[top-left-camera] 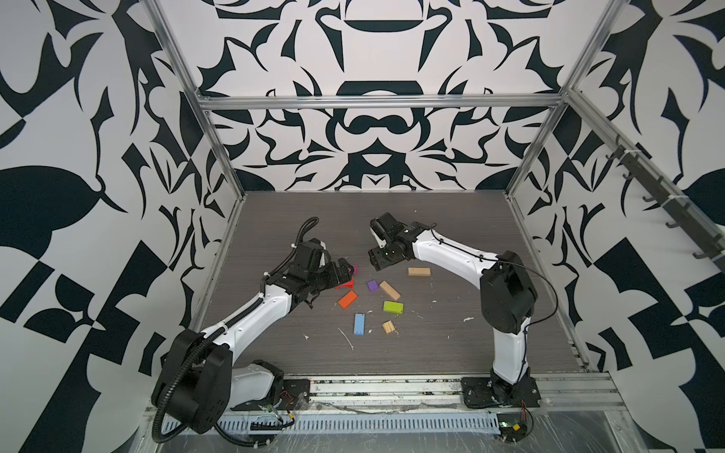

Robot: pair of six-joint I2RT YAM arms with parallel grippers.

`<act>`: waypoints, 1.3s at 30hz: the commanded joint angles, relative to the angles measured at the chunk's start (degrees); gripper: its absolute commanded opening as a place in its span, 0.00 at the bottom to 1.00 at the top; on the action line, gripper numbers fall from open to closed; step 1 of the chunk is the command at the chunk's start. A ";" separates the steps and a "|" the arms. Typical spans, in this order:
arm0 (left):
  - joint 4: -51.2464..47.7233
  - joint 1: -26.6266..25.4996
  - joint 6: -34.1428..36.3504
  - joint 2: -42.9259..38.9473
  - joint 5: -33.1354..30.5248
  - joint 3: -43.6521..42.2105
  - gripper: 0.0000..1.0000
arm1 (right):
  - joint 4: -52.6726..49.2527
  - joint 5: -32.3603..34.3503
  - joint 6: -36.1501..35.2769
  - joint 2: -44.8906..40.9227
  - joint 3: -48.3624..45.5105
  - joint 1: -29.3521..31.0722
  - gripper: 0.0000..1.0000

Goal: Build the wood block tower
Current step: 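Lift the beige bar with the right gripper and carry it to the set-apart bar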

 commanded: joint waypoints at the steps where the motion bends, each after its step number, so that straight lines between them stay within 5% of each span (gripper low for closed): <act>1: 0.36 0.27 0.30 0.48 0.66 2.17 1.00 | -2.54 1.11 1.77 -3.75 -1.30 0.16 0.73; 24: 3.12 0.27 1.10 5.88 3.32 5.47 1.00 | -1.66 4.17 10.54 -19.66 -22.95 -1.40 0.73; 39: 5.69 0.23 0.30 9.30 5.29 6.98 1.00 | 3.69 0.53 16.54 -19.32 -31.22 -7.22 0.73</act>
